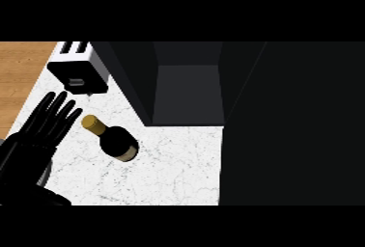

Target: Pick up the wine, place it into the cabinet and close the cabinet

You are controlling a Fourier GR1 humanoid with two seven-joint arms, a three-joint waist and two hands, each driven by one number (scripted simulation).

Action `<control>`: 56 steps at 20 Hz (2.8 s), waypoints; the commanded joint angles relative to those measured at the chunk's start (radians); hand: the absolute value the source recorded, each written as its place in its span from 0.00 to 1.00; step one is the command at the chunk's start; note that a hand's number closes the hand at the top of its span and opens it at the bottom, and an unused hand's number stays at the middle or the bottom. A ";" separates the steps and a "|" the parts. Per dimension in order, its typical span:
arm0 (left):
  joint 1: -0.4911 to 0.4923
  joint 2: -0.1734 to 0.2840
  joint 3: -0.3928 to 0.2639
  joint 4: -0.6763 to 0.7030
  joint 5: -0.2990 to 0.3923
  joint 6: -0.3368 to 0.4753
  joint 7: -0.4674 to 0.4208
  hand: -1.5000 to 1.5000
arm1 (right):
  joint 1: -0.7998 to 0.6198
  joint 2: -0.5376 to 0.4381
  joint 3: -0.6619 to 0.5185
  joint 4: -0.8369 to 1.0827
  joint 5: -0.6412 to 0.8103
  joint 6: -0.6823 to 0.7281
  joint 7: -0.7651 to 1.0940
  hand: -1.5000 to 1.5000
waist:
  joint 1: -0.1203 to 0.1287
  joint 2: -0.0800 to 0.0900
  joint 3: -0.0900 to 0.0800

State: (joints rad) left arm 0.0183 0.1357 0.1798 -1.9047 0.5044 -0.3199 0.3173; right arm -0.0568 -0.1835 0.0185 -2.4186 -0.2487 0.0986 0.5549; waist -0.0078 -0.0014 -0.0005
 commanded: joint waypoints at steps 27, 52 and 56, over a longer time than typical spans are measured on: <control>-0.145 0.005 0.020 0.680 -0.263 -0.173 -0.530 0.00 | -0.045 0.027 -0.009 -0.180 -0.055 -0.046 0.162 0.00 | -0.003 0.000 0.000; -0.260 -0.011 -0.011 1.010 -0.383 -0.148 -0.742 0.00 | 0.032 0.048 0.024 -0.207 -0.030 -0.005 0.120 0.00 | -0.004 0.000 0.000; -0.268 0.006 -0.003 1.136 -0.413 -0.176 -0.871 0.00 | -0.057 0.016 -0.074 -0.112 -0.107 0.011 0.101 0.00 | -0.002 0.002 0.000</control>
State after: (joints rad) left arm -0.2282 0.1387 0.1777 -0.8624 0.1213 -0.4965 -0.4754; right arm -0.0925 -0.1527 0.0023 -2.4247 -0.2366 0.1217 0.6002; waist -0.0111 -0.0007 -0.0004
